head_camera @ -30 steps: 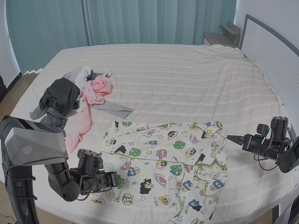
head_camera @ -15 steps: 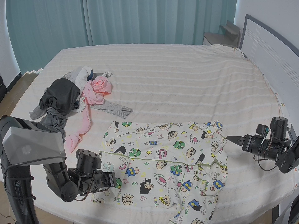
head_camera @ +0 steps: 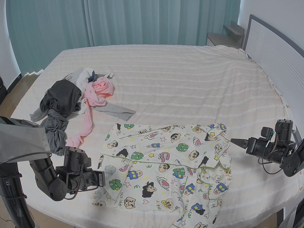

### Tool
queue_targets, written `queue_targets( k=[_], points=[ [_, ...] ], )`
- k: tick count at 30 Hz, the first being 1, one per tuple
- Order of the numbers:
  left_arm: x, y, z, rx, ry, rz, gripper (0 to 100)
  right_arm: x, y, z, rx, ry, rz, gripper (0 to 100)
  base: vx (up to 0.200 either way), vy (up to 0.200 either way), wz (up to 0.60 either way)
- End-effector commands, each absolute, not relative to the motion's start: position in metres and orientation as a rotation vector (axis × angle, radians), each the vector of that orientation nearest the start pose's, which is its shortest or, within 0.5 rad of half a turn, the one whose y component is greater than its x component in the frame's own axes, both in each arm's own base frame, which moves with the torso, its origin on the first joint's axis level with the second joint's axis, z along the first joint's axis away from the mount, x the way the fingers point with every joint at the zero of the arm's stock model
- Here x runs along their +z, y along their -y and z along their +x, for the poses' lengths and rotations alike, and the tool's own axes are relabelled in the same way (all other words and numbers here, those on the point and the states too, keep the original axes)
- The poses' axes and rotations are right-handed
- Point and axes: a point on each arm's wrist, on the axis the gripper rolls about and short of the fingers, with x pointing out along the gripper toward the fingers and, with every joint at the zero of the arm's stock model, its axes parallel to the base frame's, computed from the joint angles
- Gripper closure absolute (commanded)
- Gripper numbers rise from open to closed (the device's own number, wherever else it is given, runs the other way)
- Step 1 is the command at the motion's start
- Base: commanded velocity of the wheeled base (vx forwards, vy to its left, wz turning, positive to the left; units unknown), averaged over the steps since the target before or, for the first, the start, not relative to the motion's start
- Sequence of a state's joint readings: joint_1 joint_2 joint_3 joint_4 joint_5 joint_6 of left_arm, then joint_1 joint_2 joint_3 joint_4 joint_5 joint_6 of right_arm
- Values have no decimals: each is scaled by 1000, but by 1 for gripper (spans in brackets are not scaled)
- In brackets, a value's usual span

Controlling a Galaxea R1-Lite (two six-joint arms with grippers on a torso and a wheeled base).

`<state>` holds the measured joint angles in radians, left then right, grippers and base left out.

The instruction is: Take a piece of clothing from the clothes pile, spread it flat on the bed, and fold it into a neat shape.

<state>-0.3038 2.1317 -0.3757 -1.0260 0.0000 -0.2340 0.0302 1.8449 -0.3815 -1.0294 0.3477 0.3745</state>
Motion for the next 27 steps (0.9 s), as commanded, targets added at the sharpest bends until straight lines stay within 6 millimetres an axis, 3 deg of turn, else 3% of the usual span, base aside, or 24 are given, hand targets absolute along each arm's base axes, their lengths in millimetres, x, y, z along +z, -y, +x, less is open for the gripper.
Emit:
queue_targets(
  k=[1,9,16,17,27],
  points=[
    [4,69,268,-168,-737,-104,100,81,-16,266,288,-497,433,0,0,0,0],
    [3,76,249,-248,-784,-122,100,81,-16,266,288,-497,433,0,0,0,0],
    [-3,81,250,-259,-814,-165,100,80,-16,266,288,-498,433,0,0,0,0],
    [-4,81,250,-258,-817,-166,0,80,-16,265,288,-500,433,0,0,0,0],
    [-15,93,254,-291,-847,-201,0,79,-16,264,288,-505,434,0,0,0,0]
  ],
)
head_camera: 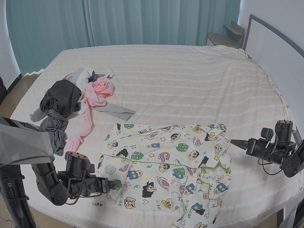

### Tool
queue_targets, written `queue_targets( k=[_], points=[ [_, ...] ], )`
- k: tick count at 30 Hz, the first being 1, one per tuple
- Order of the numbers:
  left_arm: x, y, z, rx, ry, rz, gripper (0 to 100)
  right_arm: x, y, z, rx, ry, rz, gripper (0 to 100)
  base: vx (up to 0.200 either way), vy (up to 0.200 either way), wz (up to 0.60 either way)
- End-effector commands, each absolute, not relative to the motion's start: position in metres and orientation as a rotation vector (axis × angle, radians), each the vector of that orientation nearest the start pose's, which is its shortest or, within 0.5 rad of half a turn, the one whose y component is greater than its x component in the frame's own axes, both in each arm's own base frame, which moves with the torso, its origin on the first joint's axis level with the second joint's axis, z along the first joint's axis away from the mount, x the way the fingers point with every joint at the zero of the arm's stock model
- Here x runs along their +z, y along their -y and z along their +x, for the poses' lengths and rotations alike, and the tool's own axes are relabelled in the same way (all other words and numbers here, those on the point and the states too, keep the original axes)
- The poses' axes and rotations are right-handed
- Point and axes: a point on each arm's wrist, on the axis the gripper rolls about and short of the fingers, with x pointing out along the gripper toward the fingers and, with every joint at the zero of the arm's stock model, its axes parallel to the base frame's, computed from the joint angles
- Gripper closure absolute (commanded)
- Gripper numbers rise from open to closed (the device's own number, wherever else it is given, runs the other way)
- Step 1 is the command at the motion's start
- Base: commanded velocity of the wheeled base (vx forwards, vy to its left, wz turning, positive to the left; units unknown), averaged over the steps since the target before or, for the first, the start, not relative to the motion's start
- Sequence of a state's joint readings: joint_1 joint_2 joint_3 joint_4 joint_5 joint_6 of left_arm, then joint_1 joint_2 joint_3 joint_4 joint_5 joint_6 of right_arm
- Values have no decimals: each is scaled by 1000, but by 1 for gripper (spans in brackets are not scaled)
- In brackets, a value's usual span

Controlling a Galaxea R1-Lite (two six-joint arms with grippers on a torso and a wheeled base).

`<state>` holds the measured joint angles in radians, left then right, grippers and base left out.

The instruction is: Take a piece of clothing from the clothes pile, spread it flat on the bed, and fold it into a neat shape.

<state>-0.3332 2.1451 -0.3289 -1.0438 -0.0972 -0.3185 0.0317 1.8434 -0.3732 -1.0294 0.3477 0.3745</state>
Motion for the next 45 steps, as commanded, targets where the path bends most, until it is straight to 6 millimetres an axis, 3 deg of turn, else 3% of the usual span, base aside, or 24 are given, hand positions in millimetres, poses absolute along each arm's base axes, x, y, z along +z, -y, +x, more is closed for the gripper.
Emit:
queue_targets(
  k=[1,10,11,18,27,35,45],
  points=[
    [-16,94,254,-293,-847,-201,0,79,-16,264,288,-505,434,0,0,0,0],
    [-29,100,268,-298,-826,-215,0,79,-16,264,288,-505,434,0,0,0,0],
    [-29,101,269,-298,-823,-221,100,79,-16,264,288,-508,434,0,0,0,0],
    [-30,103,270,-288,-819,-230,100,79,-16,264,288,-508,434,0,0,0,0],
    [-6,83,271,-234,-747,-232,100,79,-16,263,288,-508,434,0,0,0,0],
    [-5,59,273,-199,-728,-131,100,79,-16,263,288,-508,434,0,0,0,0],
    [-1,51,301,-145,-668,-64,100,78,-16,263,287,-511,435,0,0,0,0]
  ],
)
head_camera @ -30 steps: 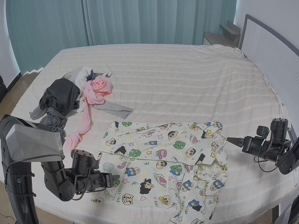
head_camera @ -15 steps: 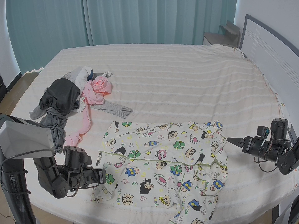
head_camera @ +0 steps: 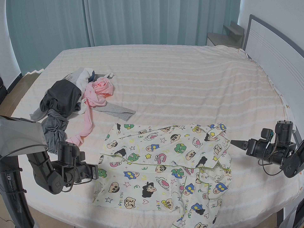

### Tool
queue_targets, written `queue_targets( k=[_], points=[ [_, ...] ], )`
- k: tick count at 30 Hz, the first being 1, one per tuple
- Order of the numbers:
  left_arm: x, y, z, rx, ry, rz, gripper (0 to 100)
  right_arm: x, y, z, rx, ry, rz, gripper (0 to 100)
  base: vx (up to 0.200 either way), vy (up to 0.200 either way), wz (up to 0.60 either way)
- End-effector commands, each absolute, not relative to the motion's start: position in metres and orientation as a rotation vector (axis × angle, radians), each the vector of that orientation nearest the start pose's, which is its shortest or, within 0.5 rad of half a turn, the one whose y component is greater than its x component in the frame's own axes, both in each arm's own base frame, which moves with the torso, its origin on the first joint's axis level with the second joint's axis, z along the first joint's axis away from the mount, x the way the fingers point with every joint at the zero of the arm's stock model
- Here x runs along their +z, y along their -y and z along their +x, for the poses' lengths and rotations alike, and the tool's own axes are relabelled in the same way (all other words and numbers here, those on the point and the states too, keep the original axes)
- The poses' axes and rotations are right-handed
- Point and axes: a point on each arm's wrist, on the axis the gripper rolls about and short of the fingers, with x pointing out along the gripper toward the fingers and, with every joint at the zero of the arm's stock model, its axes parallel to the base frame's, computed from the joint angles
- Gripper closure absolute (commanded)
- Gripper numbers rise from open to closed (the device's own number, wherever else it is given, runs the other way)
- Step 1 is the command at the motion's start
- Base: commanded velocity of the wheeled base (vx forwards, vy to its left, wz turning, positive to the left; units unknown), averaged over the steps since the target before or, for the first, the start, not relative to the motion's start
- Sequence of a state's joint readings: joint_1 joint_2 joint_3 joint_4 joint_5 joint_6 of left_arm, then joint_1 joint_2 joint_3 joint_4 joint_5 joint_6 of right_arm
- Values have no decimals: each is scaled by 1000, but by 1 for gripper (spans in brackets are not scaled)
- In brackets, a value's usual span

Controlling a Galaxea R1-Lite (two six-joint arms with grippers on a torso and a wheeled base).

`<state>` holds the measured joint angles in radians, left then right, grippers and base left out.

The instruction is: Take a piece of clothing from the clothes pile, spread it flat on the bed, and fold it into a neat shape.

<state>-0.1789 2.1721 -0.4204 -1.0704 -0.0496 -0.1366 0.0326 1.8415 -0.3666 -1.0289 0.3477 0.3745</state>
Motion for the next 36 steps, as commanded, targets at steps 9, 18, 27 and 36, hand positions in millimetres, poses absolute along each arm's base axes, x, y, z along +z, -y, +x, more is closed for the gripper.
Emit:
queue_targets(
  k=[9,18,27,36],
  points=[
    [6,57,334,-102,-586,-53,100,77,-16,261,286,-517,435,0,0,0,0],
    [12,57,336,-84,-570,-53,100,77,-16,262,287,-503,435,0,0,0,0],
    [56,54,320,-39,-516,-237,100,66,-15,267,308,-563,505,0,0,0,0],
    [100,52,262,-150,-586,-585,100,57,-11,303,271,-655,520,0,0,0,0]
  ],
)
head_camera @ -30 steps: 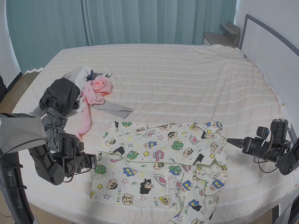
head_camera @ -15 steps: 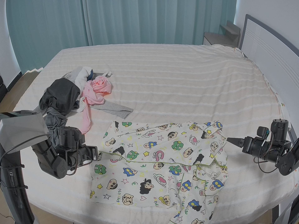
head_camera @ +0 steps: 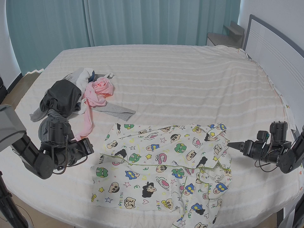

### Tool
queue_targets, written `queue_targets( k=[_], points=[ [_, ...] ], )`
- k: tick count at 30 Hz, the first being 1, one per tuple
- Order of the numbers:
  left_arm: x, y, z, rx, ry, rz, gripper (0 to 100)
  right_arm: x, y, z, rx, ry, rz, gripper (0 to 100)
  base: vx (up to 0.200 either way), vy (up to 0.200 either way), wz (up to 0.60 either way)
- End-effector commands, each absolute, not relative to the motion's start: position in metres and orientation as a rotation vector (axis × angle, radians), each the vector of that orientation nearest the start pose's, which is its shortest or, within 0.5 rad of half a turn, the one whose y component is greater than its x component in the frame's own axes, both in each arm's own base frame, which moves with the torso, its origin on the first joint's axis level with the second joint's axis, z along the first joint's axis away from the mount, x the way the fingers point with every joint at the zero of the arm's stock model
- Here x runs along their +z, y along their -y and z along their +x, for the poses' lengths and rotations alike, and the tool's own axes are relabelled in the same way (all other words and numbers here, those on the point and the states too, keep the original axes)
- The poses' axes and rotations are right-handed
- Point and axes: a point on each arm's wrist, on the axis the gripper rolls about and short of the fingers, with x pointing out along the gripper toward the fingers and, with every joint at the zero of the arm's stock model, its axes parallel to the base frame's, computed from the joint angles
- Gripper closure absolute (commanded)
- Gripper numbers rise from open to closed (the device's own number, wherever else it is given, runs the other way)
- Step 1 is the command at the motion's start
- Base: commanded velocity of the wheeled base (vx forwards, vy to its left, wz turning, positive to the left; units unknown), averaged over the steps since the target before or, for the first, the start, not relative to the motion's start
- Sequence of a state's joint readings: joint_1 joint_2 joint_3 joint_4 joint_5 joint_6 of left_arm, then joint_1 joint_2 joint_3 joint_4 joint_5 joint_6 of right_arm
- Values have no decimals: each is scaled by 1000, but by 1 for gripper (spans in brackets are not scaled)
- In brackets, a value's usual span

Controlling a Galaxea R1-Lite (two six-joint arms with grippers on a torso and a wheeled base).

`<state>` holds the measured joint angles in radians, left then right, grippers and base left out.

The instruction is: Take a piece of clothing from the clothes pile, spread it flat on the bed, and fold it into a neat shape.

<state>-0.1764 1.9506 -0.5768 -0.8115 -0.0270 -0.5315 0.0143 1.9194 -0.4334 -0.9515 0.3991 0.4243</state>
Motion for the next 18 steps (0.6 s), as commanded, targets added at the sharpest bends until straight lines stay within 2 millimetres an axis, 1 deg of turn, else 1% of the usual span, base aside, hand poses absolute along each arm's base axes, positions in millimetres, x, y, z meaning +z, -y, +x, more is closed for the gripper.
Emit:
queue_targets(
  k=[1,2,3,5,6,7,8,9,10,11,14,18],
  points=[
    [97,51,253,-169,-604,-585,100,59,-12,313,271,-669,520,0,0,0,0],
    [97,51,252,-168,-608,-582,100,60,-12,315,271,-669,520,0,0,0,0],
    [91,50,247,-156,-626,-577,100,66,-12,328,271,-663,519,0,0,0,0],
    [88,50,244,-149,-632,-585,100,73,-12,346,271,-663,518,0,0,0,0],
    [88,50,243,-149,-632,-587,100,74,-13,347,271,-663,518,0,0,0,0],
    [84,49,239,-148,-637,-588,100,77,-14,364,265,-685,519,0,0,0,0],
    [82,48,238,-147,-640,-588,100,79,-14,371,264,-691,519,0,0,0,0],
    [82,48,238,-147,-640,-588,100,79,-14,371,264,-691,519,0,0,0,0],
    [76,49,235,-150,-643,-589,100,80,-17,384,266,-704,520,0,0,0,0],
    [74,48,234,-151,-642,-589,100,81,-19,390,269,-705,520,0,0,0,0],
    [70,50,232,-162,-631,-590,100,76,-22,404,250,-712,510,0,0,0,0],
    [63,51,233,-167,-619,-587,100,63,-28,424,226,-708,493,0,0,0,0]
  ],
)
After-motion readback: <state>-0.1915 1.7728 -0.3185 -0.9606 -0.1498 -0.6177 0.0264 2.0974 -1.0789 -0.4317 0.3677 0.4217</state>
